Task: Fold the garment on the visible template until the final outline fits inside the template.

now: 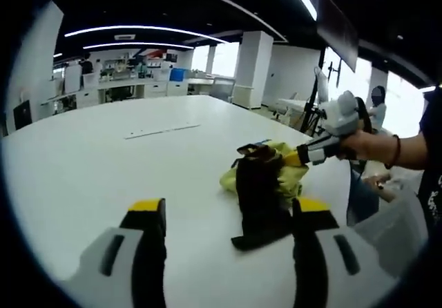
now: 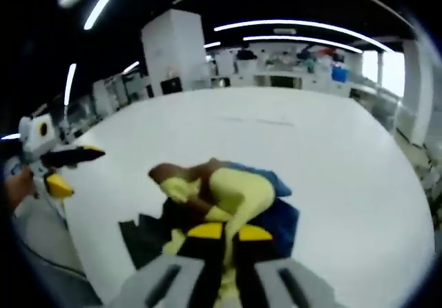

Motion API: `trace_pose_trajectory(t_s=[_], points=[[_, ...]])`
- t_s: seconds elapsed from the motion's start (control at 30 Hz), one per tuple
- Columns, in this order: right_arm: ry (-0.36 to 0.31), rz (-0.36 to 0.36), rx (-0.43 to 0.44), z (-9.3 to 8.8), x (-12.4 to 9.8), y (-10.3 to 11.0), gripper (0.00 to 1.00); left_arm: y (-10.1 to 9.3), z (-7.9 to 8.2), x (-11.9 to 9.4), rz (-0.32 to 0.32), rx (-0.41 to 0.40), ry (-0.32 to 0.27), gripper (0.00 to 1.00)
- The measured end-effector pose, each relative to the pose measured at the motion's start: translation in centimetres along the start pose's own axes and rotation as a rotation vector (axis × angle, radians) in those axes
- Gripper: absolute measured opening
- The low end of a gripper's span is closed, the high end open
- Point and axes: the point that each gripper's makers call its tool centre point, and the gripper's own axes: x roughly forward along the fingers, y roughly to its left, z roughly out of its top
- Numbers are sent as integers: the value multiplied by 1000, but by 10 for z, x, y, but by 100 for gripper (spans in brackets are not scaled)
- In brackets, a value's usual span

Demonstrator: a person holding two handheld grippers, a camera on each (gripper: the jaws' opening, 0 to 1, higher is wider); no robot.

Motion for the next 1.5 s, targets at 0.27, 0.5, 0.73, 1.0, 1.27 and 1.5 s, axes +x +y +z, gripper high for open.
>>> trace_pose_trajectory(t_s=[0.27, 0.5, 0.73, 1.0, 1.27, 1.5], points=[[48, 136, -73, -7, -1, 12, 9, -11, 3, 9, -50, 23, 7, 59], [-8, 193, -13, 13, -24, 18, 38, -17, 15, 19, -84, 55, -11, 60], [-49, 200, -59, 43, -43, 6, 45, -20, 26, 29, -129, 95, -22, 57], [-50, 225, -123, 70, -36, -12, 46, -32, 35, 47, -200, 130, -17, 50], [0, 346, -186, 70, -17, -9, 47, -36, 30, 67, -234, 143, 12, 47], [20, 410, -192, 74, 1, -19, 42, -37, 18, 86, -262, 156, 60, 40]])
